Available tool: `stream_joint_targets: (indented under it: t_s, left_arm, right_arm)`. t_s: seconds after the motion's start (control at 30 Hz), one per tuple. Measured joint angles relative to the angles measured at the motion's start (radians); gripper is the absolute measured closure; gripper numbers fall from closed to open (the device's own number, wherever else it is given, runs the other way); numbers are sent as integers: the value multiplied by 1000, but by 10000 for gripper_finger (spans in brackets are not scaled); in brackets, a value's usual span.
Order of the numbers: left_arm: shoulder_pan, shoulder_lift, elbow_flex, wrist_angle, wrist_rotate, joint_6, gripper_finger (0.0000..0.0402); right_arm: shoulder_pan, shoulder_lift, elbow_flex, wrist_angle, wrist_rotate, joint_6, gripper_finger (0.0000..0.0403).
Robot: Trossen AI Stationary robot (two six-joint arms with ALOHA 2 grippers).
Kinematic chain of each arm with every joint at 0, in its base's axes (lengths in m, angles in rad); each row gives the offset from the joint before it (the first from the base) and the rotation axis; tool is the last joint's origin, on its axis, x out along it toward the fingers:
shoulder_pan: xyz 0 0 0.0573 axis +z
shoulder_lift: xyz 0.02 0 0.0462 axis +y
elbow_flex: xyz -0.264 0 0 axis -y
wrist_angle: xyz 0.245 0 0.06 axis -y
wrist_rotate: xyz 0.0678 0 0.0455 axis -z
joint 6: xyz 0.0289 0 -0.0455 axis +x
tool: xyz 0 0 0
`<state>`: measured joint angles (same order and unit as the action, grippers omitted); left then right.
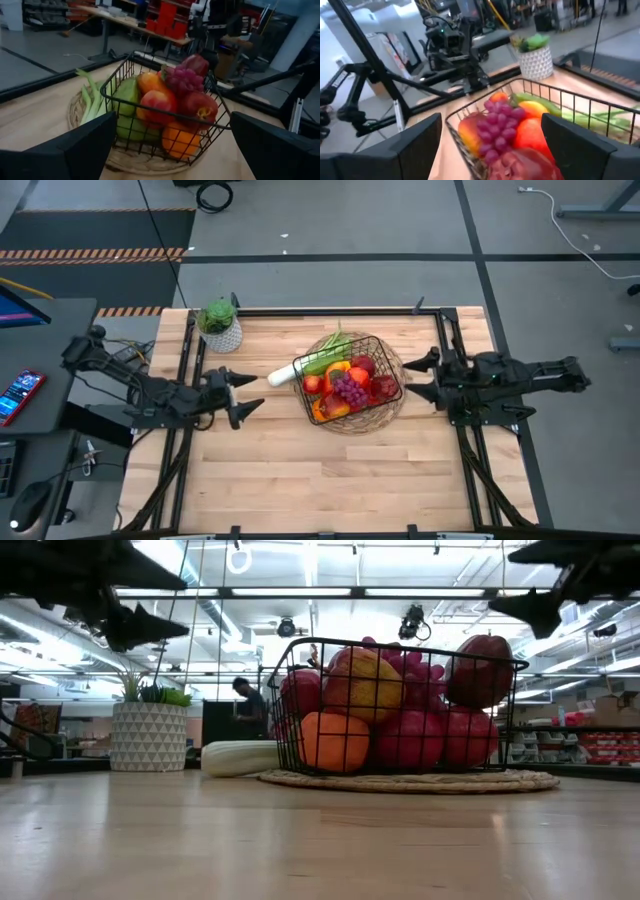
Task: Build produce basket
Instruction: Put the celery into the wire basket
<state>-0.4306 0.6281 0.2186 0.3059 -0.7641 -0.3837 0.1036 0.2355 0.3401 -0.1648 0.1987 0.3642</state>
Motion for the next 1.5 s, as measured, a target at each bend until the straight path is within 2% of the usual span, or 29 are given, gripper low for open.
stream_joint_targets:
  t_s: [0.1, 0.23, 0.33, 0.47, 0.57, 0.87, 1.0, 1.1, 1.23, 1.33, 1.5]
  left_arm:
    - [44, 0, 0, -57, 44, -57, 6]
    - [112, 0, 1, -177, 170, -189, 6]
    - [164, 0, 1, -244, 263, -239, 6]
    - [231, 0, 1, -265, 334, -229, 6]
    - [275, 0, 1, -266, 369, -201, 6]
    - [374, 1, 1, -414, 435, -184, 6]
    - [405, 22, 1, -399, 511, -185, 6]
    - [424, 76, 1, -385, 515, -176, 6]
    - [476, 182, 20, -345, 486, -99, 6]
    - [514, 269, 73, -341, 452, 47, 6]
    - [600, 435, 169, -341, 467, 250, 6]
  right_arm:
    - [0, -41, -93, 107, 0, -35, 56]
    - [-1, -106, -178, 186, -119, -54, 57]
    - [0, -162, -217, 193, -149, -47, 57]
    - [-1, -232, -241, 183, -202, -46, 57]
    - [-1, -230, -246, 164, -239, -46, 57]
    - [0, -229, -302, 196, -244, -1, 57]
    - [-1, -229, -325, 215, -245, 80, 57]
    - [0, -227, -334, 212, -245, 141, 57]
    - [0, -227, -334, 216, -245, 159, 57]
    - [-1, -227, -334, 216, -245, 159, 57]
    - [0, -227, -334, 216, -245, 158, 57]
